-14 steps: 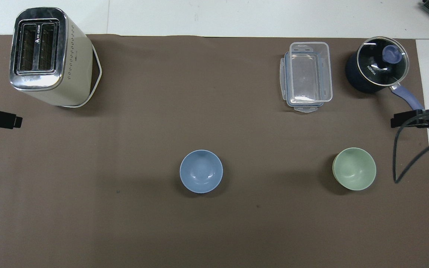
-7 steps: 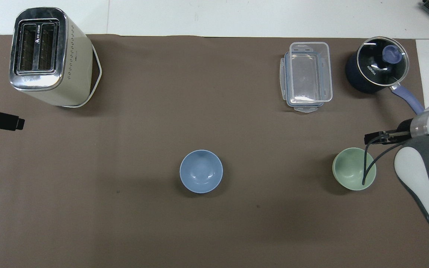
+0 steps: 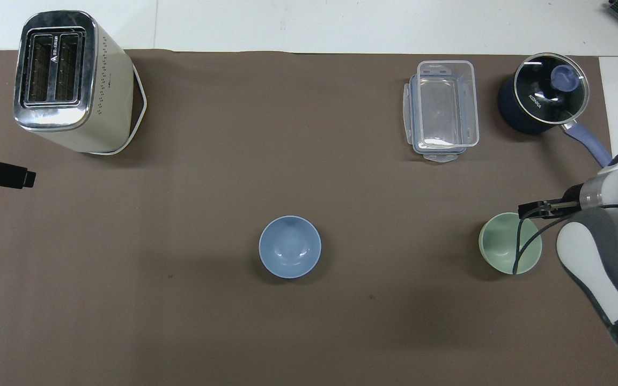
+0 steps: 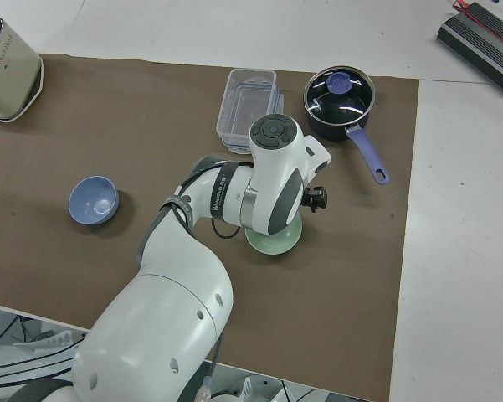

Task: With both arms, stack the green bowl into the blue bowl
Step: 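Reach the right gripper to the rim of the green bowl, then lift the green bowl with the right gripper toward the blue bowl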

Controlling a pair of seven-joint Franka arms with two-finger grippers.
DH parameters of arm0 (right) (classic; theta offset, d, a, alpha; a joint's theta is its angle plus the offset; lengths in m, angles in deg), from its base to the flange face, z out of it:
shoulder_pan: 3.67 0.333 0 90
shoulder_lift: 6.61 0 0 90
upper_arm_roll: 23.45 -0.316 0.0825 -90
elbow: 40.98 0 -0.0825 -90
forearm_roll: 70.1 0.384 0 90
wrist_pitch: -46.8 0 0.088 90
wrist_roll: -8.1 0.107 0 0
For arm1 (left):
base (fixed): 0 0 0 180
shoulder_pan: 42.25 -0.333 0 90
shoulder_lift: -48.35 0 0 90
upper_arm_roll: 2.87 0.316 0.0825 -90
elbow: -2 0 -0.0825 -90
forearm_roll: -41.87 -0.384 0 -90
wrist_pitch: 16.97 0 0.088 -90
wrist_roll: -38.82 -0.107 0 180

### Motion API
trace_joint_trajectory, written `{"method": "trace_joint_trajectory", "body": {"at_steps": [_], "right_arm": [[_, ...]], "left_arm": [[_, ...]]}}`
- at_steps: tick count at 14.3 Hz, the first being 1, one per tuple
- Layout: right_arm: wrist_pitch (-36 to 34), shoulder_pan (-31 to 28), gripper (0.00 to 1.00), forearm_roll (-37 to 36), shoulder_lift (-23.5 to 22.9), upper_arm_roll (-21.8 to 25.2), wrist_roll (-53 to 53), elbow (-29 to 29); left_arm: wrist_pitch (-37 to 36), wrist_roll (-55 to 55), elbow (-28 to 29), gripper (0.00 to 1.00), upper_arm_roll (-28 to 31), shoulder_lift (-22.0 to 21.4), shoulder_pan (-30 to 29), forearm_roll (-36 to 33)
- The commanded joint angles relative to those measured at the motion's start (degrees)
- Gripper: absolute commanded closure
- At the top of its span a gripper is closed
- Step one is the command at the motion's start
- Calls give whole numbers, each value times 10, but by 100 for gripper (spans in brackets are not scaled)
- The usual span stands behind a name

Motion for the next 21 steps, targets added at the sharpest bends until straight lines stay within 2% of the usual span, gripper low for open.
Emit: {"method": "trace_joint_trajectory", "body": {"at_steps": [1,2,4,5,6,7,11,13,16,17,20,21], "right_arm": [[12,-11,0,0,8,-4,-20,-19],[13,-11,7,0,2,-4,-20,-20],[13,-11,29,1,1,-4,-20,-22],[13,-11,46,2,3,-4,-19,-29],[13,-11,78,3,3,-4,-13,-29],[13,-11,100,3,3,-3,-10,-29],[8,-14,100,3,-2,-4,-7,-22],[-16,-9,100,4,-2,-5,-4,8],[-122,6,100,5,-4,-22,16,107],[-138,24,100,5,-6,-23,27,135],[-165,70,100,88,-30,-23,72,198],[-175,86,100,92,-42,-23,77,221]], "left_arm": [[-13,5,-6,0,-2,-1,0,-10],[-13,5,-6,0,-2,-1,0,-10],[-13,5,-6,0,-3,-1,0,-10],[-13,5,-5,0,-2,-1,0,-10],[-13,5,-5,0,-3,-1,0,-10],[-13,5,-5,0,-3,-1,0,-10],[-13,5,-5,0,-3,-2,0,-10],[-13,5,-5,0,-3,-2,0,-10],[-13,3,-5,0,-3,-2,0,-10],[-13,2,-5,0,-3,-2,0,-10],[-13,3,-6,0,-4,-1,1,-10],[-14,3,-6,0,-4,-1,0,-10]]}}
